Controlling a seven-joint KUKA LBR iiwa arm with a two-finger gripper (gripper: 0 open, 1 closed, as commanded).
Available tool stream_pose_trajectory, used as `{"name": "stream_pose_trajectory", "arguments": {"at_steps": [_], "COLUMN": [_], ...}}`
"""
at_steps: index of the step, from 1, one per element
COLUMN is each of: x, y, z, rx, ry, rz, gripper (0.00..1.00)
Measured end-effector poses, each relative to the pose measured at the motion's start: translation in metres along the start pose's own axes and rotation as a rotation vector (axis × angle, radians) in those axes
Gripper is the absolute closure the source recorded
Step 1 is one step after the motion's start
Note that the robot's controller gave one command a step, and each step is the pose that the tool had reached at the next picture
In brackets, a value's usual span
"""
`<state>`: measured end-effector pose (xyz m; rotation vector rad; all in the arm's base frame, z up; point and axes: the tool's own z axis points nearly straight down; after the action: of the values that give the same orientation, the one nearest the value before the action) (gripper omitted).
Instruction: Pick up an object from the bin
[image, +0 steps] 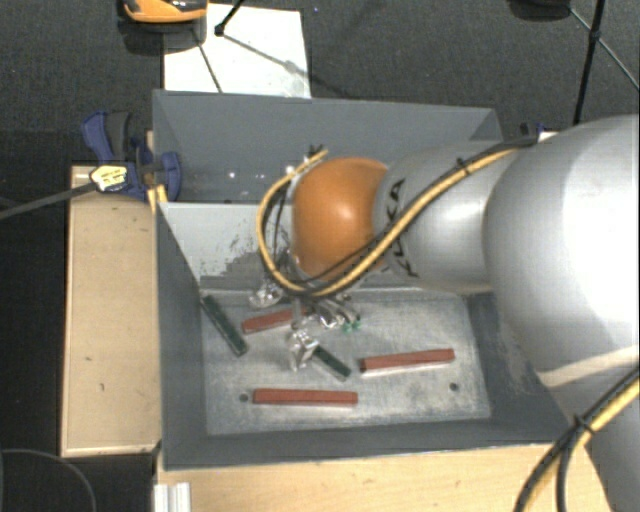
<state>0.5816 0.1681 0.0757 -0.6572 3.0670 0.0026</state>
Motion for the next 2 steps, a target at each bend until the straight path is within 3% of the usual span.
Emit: {"name": "stream_pose_trajectory", "arguments": {"at_steps": [1,2], "x": [-0.0022,-0.0022], "y": [-0.0118,-0.0119], "z": [0.0021,0.0021], "rx": [0.004,0.003], "ry": [-0.003,-0.003], "rz": [0.097,0.098], "gripper": [1.00,1.00]}}
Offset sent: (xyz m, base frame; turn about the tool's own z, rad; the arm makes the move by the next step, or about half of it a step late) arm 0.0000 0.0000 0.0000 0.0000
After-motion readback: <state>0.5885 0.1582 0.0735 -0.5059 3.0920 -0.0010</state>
